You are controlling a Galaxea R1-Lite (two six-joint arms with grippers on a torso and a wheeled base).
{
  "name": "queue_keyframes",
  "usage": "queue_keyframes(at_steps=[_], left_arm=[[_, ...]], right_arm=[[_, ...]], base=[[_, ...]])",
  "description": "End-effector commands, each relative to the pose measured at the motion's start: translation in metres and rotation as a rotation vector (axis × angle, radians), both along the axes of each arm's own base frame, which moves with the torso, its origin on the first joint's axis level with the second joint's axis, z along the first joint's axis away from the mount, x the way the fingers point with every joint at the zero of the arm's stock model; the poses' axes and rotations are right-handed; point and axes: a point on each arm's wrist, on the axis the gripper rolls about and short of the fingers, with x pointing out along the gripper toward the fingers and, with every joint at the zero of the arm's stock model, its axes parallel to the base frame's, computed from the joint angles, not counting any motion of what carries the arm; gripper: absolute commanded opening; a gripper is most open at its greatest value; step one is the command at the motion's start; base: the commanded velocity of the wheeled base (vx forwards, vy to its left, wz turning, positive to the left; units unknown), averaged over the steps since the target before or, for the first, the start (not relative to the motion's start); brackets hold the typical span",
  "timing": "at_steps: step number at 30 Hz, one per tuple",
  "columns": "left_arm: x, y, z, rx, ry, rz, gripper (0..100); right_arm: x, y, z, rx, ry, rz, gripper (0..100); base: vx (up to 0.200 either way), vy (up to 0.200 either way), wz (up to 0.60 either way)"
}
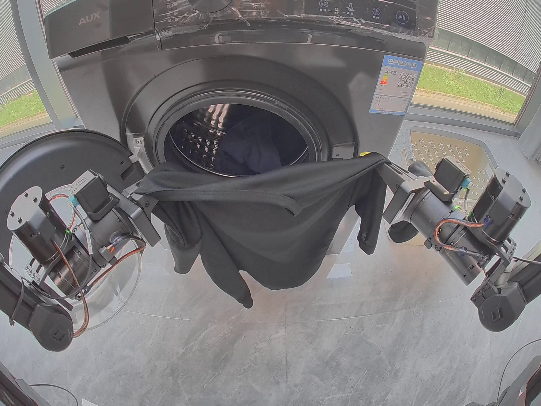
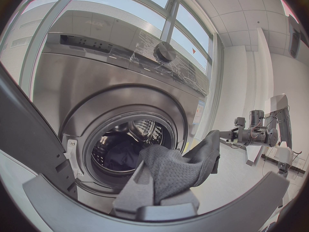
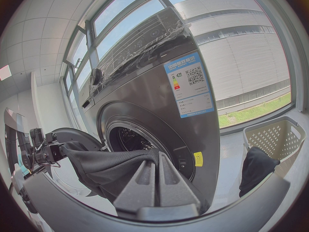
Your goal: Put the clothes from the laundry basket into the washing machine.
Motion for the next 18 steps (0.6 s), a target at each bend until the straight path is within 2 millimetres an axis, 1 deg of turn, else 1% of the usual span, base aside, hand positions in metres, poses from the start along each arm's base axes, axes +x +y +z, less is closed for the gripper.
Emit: queue_keyframes(at_steps=[1,7,9,12,14,15,16,18], left_arm=[[0.004,-0.002,-0.006,0.007,0.022,-0.005,0],[0.003,-0.004,-0.007,0.009,0.024,-0.015,0],[0.002,-0.008,-0.005,0.007,0.019,-0.029,0],[0.0,-0.02,0.0,-0.001,-0.003,-0.074,0],[-0.001,-0.023,0.001,-0.004,-0.01,-0.084,0],[0.001,-0.025,0.005,-0.008,-0.023,-0.092,0],[0.003,-0.026,0.007,-0.012,-0.031,-0.095,0],[0.009,-0.03,0.01,-0.019,-0.048,-0.1,0]], right_arm=[[-0.001,0.0,0.002,0.003,-0.005,0.001,0],[-0.001,0.0,0.0,-0.001,0.0,0.004,0],[-0.001,0.0,-0.001,-0.003,0.002,0.005,0],[-0.001,0.0,-0.003,-0.009,0.011,0.007,0],[-0.003,0.001,-0.005,-0.013,0.018,0.014,0],[-0.006,0.003,-0.011,-0.028,0.041,0.022,0],[-0.007,0.004,-0.015,-0.035,0.052,0.027,100],[-0.011,0.01,-0.029,-0.069,0.104,0.051,100]], base=[[0.0,0.0,0.0],[0.0,0.0,0.0],[0.0,0.0,0.0],[0.0,0.0,0.0],[0.0,0.0,0.0],[0.0,0.0,0.0],[0.0,0.0,0.0],[0.0,0.0,0.0]])
